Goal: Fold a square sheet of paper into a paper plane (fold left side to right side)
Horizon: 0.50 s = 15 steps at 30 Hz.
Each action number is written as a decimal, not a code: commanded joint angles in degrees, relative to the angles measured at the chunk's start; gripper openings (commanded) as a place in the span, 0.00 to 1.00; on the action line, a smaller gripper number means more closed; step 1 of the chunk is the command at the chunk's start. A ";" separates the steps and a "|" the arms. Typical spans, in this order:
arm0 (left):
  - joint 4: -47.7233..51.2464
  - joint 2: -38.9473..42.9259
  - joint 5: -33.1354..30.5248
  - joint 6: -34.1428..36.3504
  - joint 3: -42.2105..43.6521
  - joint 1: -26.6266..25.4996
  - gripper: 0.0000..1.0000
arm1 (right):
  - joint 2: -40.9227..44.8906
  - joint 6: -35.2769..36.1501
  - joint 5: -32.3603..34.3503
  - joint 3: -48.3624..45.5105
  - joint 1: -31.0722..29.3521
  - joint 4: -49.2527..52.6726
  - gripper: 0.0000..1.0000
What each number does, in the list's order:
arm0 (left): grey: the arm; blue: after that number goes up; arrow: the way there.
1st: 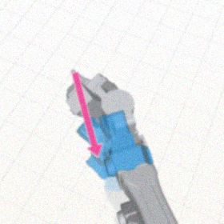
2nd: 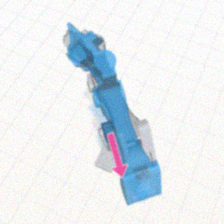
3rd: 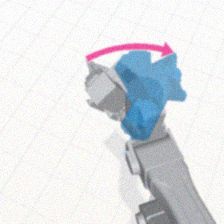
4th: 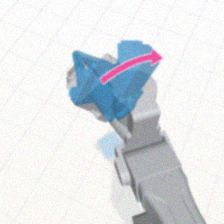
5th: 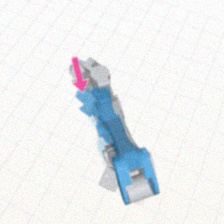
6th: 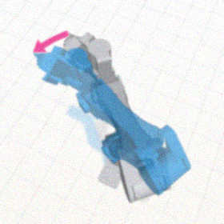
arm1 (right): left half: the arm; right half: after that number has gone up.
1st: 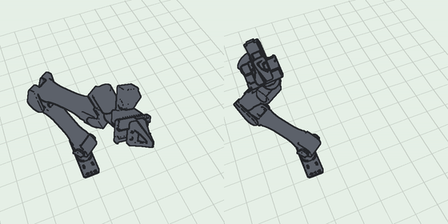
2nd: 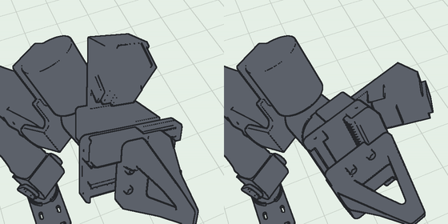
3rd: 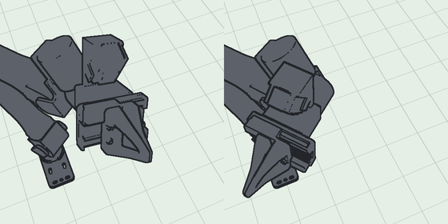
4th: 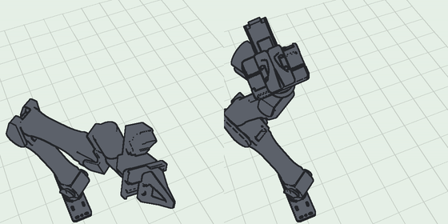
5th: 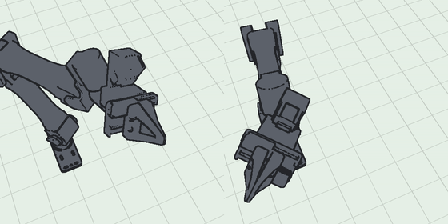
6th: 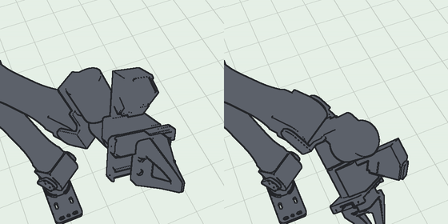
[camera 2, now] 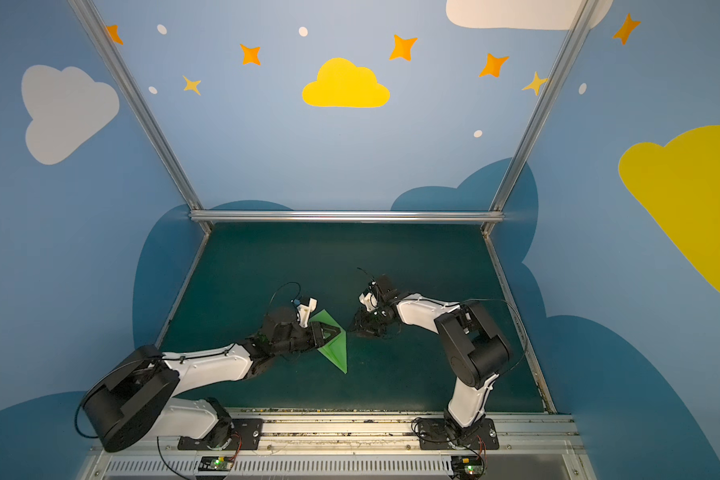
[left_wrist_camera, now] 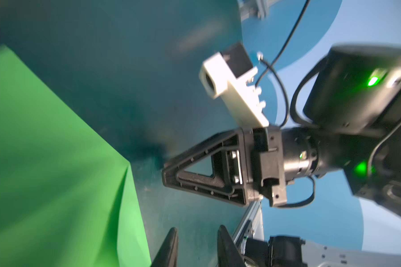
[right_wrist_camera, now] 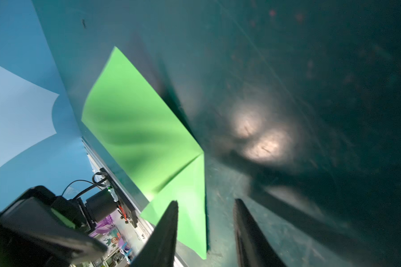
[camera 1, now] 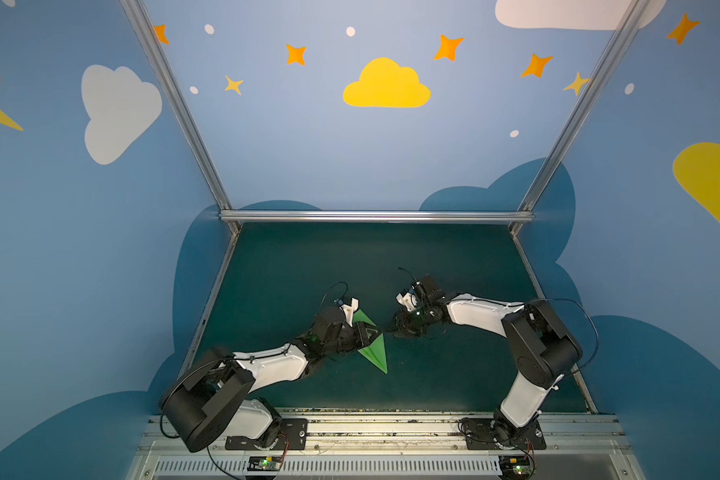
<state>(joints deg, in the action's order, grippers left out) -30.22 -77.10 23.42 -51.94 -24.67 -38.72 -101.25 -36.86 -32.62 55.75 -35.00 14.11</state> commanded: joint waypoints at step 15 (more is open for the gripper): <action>9.51 -2.15 1.82 4.35 -6.45 -1.95 0.26 | -2.31 0.45 -0.15 0.53 1.30 -0.64 0.43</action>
<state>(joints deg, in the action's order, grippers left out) -22.13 -77.84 24.01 -49.47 -28.86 -39.13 -104.47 -36.86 -33.47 57.14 -34.48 13.06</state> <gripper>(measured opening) 0.265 0.436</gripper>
